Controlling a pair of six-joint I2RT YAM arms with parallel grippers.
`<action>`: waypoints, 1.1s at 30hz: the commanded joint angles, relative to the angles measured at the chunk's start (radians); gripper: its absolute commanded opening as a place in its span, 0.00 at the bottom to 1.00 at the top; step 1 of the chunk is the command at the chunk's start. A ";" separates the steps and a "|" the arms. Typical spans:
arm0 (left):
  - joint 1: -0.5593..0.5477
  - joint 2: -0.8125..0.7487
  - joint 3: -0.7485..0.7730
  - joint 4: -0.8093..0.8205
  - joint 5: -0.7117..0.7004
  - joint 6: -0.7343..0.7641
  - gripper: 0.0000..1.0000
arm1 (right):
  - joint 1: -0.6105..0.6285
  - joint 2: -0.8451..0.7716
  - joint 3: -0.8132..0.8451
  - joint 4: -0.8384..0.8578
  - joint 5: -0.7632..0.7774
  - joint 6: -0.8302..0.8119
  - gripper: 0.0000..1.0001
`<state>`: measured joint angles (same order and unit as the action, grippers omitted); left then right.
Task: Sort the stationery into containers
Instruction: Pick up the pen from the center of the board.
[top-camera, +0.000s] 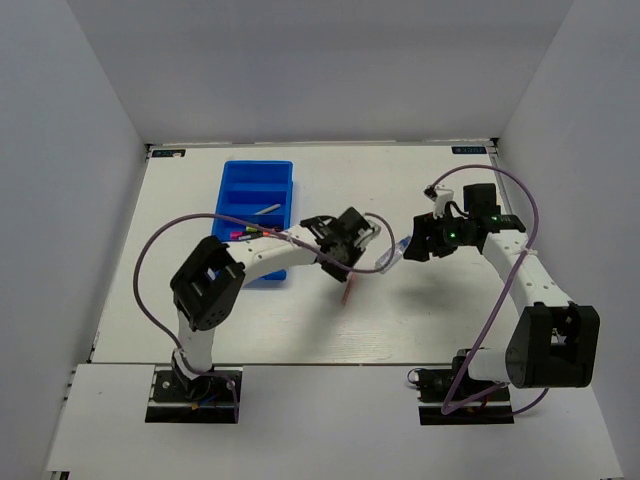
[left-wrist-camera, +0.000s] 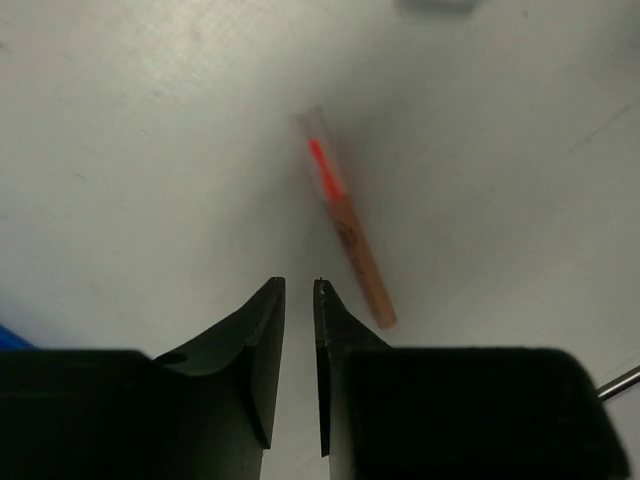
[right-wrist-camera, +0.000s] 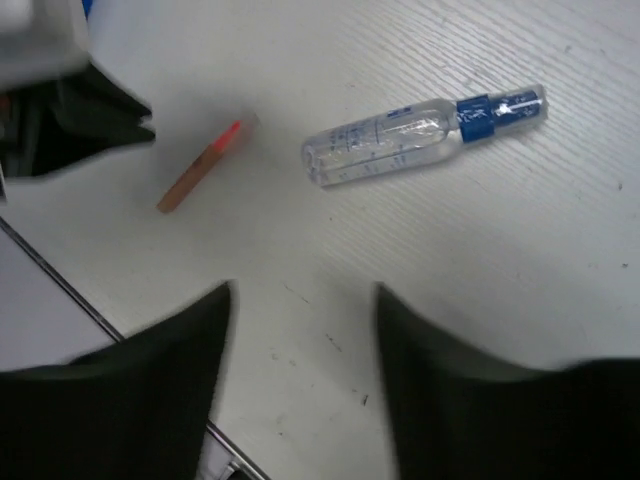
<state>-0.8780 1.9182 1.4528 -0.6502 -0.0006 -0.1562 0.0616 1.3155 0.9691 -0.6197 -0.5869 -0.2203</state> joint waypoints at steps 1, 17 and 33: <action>-0.093 -0.065 -0.011 -0.006 -0.105 -0.094 0.30 | -0.003 -0.016 0.023 0.052 0.087 0.027 0.75; -0.207 0.021 -0.055 0.072 -0.340 -0.187 0.54 | -0.028 -0.075 -0.018 0.078 0.081 0.068 0.82; -0.173 0.094 -0.084 0.061 -0.247 -0.292 0.39 | -0.081 -0.108 -0.029 0.090 0.039 0.091 0.80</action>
<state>-1.0607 2.0022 1.3869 -0.5884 -0.2939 -0.4004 0.0120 1.2362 0.9504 -0.5568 -0.5213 -0.1402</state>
